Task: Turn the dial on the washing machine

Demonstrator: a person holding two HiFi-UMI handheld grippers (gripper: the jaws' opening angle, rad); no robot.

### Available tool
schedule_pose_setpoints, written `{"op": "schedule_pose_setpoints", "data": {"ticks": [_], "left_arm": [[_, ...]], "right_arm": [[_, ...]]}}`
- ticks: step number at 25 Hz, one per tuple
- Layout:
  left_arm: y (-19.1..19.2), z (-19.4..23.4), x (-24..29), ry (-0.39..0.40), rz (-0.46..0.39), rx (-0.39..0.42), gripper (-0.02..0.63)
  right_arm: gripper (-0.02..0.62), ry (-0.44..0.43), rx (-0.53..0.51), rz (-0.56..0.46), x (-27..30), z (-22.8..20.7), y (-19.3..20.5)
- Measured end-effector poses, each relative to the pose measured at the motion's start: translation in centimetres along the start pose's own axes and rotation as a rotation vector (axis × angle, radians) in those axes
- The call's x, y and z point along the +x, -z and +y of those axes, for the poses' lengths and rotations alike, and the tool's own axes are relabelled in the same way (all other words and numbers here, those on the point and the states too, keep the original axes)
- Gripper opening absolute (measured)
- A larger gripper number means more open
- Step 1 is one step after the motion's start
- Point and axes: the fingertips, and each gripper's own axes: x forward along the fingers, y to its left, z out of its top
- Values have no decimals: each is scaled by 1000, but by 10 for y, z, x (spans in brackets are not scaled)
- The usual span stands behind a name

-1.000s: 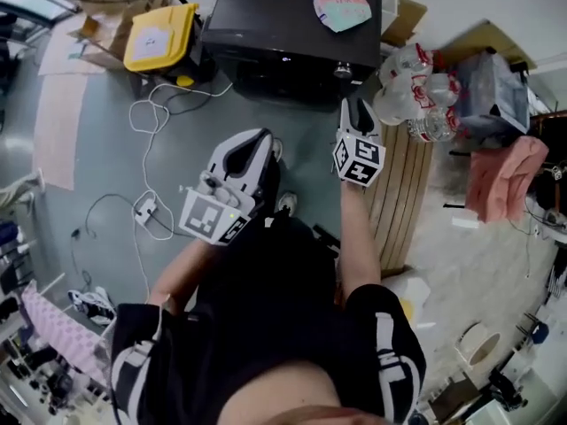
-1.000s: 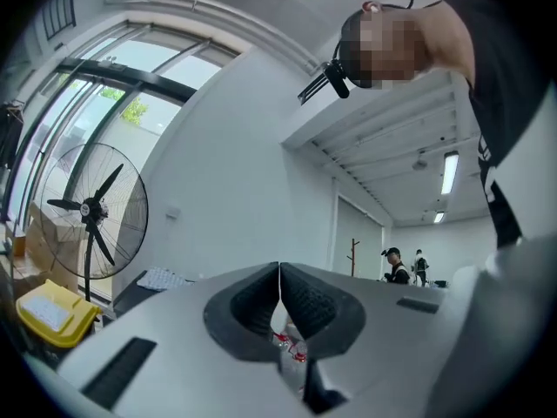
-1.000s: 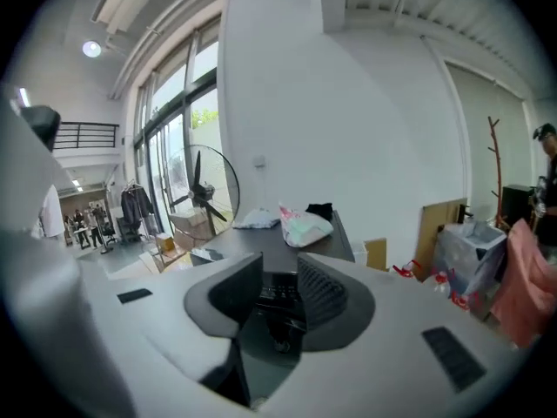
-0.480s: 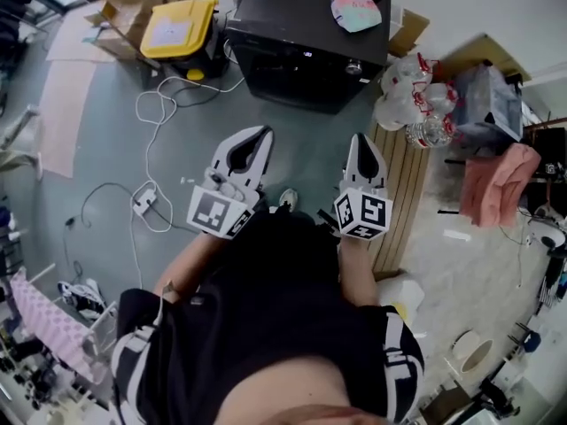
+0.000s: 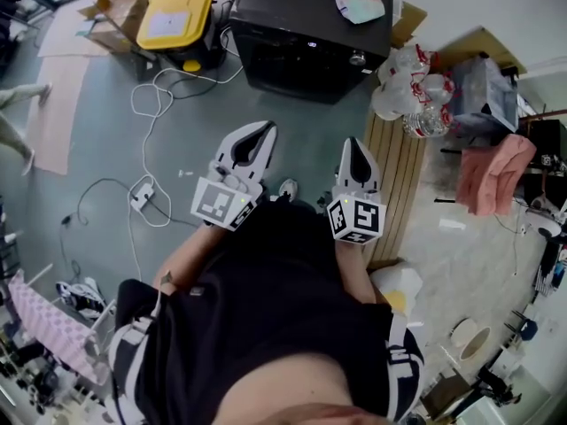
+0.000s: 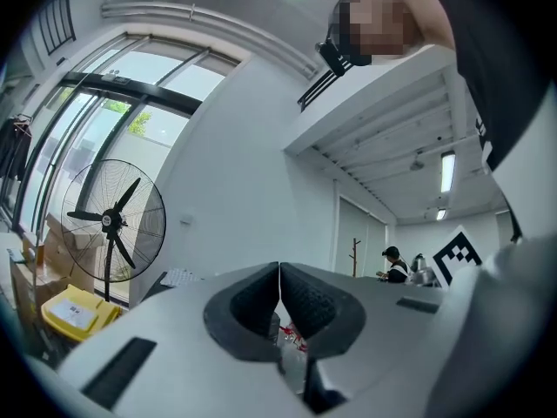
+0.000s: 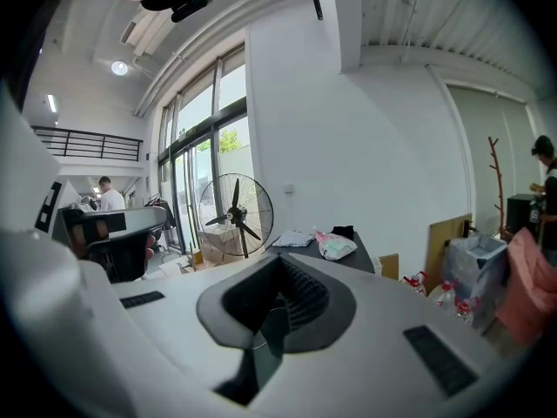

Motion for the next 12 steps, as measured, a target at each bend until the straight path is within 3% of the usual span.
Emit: {"op": "schedule_pose_setpoints", "data": {"ticks": [12], "left_arm": [[-2,9,-10,11,3,-11,23]], "right_arm": [[25,17,-5,3,1,10,0]]}}
